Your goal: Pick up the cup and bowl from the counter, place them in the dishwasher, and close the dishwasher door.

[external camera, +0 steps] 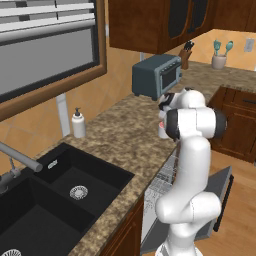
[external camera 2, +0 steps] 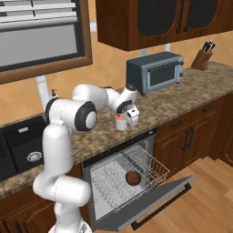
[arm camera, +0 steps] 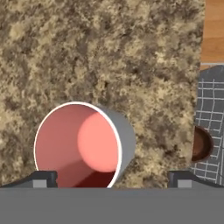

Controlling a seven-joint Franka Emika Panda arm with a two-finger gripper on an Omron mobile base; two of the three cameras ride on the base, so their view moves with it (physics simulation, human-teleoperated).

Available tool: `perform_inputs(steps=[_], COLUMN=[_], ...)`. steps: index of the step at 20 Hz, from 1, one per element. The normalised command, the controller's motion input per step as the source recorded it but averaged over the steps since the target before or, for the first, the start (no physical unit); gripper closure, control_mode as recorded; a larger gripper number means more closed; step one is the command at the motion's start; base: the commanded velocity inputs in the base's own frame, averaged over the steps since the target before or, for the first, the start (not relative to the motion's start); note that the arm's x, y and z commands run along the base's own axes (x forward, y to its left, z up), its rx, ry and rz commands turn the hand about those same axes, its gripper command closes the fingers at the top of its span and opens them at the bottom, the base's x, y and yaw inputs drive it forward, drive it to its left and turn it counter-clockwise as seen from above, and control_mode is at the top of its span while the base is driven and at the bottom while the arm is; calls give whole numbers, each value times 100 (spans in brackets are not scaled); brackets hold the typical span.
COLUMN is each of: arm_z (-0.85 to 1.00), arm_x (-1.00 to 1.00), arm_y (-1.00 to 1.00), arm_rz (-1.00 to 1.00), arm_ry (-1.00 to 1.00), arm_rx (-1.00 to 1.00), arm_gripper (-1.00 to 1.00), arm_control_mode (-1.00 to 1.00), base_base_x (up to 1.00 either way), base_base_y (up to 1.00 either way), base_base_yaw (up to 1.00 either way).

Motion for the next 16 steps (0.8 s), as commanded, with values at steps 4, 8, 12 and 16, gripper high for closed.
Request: perform_inputs(steps=[4,8,12,16], arm_z=[-32,-46,-30,-16], arm_x=[5,10,10,0], arm_y=[0,3,3,0], arm_rz=[0,0,0,0], arm_ry=[6,11,7,6], arm_rx=[4,5,3,4], arm_gripper=[-100,100,100,100], arm_control_mode=[-100,-100,-100,-100], base_base_x=[0,0,0,0], base_base_y=[0,0,0,0], base_base_yaw=[0,0,0,0])
